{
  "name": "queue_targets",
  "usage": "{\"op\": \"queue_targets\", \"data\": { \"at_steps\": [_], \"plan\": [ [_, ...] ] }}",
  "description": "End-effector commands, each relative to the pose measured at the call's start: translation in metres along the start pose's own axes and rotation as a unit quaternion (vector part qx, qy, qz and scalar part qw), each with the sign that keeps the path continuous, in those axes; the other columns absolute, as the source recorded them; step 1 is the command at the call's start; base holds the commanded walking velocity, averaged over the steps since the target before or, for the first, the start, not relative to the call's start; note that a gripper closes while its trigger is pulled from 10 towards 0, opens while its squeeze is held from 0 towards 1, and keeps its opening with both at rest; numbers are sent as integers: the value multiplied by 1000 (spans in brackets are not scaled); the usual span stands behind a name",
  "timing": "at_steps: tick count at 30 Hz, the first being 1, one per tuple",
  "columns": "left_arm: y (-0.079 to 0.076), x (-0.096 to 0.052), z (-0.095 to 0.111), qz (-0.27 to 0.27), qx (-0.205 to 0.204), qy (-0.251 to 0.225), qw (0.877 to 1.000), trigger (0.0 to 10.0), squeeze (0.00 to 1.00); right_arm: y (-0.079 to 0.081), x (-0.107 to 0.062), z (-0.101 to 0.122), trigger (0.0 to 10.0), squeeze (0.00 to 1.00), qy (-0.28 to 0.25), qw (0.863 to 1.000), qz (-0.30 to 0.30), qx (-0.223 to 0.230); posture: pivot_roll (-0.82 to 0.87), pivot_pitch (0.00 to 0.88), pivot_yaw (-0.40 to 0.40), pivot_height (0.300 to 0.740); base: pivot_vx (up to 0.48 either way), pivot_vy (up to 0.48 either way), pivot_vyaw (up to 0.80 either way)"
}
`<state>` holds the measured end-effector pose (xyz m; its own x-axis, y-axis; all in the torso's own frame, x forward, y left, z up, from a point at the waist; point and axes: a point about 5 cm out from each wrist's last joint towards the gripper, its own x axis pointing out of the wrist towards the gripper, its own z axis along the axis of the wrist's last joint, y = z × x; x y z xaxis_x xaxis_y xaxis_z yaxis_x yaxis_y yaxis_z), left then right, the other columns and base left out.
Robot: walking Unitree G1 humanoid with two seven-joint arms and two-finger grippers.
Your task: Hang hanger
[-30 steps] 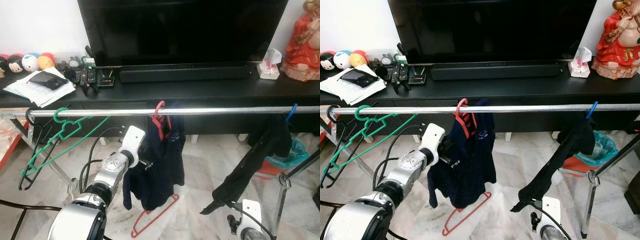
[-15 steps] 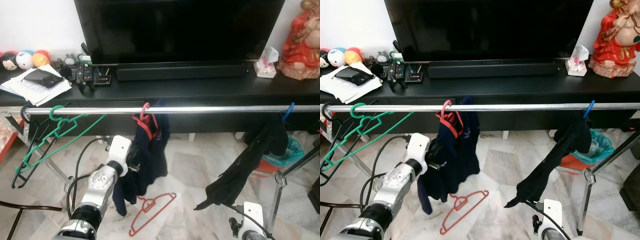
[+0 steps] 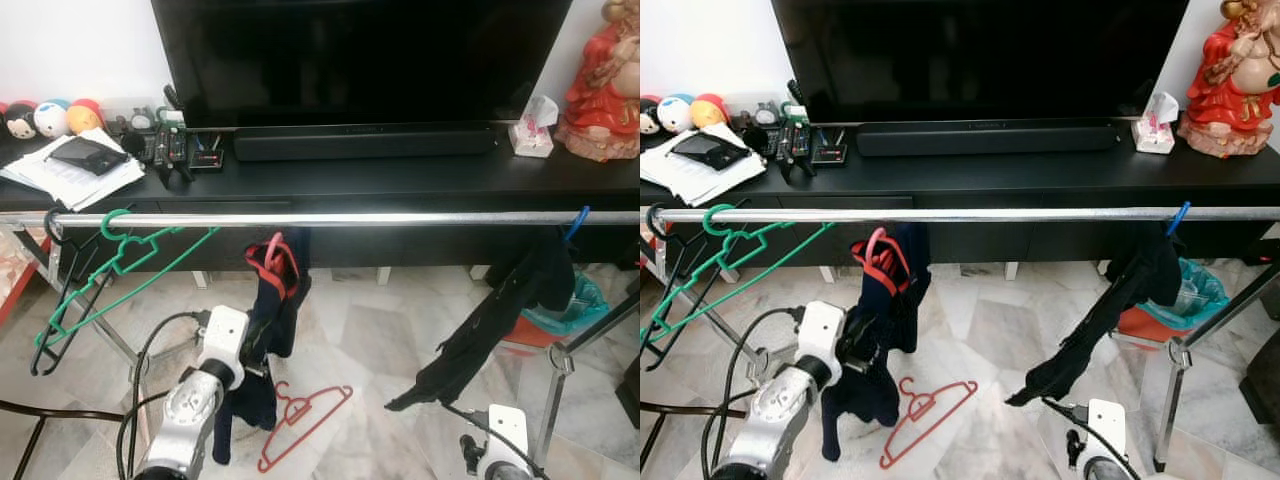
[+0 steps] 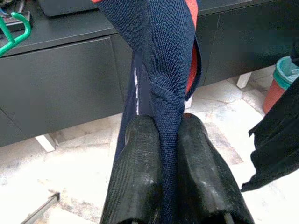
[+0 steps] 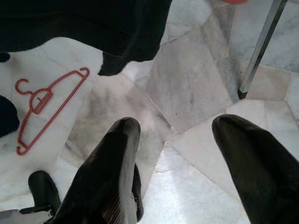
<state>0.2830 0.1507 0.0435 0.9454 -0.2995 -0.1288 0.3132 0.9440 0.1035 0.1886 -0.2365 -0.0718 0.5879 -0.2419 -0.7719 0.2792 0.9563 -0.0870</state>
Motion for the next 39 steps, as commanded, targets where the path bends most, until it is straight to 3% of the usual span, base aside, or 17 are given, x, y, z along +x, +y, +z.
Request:
{"op": "queue_targets", "data": {
  "at_steps": [1,11,24,39],
  "plan": [
    [-1,6,14,1,12,-24,1000,10000,0,0,-1,-3,10000,0,0,1000,-3,-2,-185,0,16,740,0,0,0],
    [-15,4,12,-10,4,-16,1000,10000,0,-2,-1,-4,10000,0,-6,1000,-15,2,-193,0,17,740,0,0,0],
    [-12,6,16,-4,0,-13,1000,10000,0,0,-1,0,10000,0,-12,999,-21,23,-189,0,18,740,0,0,-61],
    [-15,7,17,-5,-8,-11,1000,10000,0,-1,0,2,10000,0,-18,1000,-21,13,-187,0,16,740,0,0,-154]
  ]
}}
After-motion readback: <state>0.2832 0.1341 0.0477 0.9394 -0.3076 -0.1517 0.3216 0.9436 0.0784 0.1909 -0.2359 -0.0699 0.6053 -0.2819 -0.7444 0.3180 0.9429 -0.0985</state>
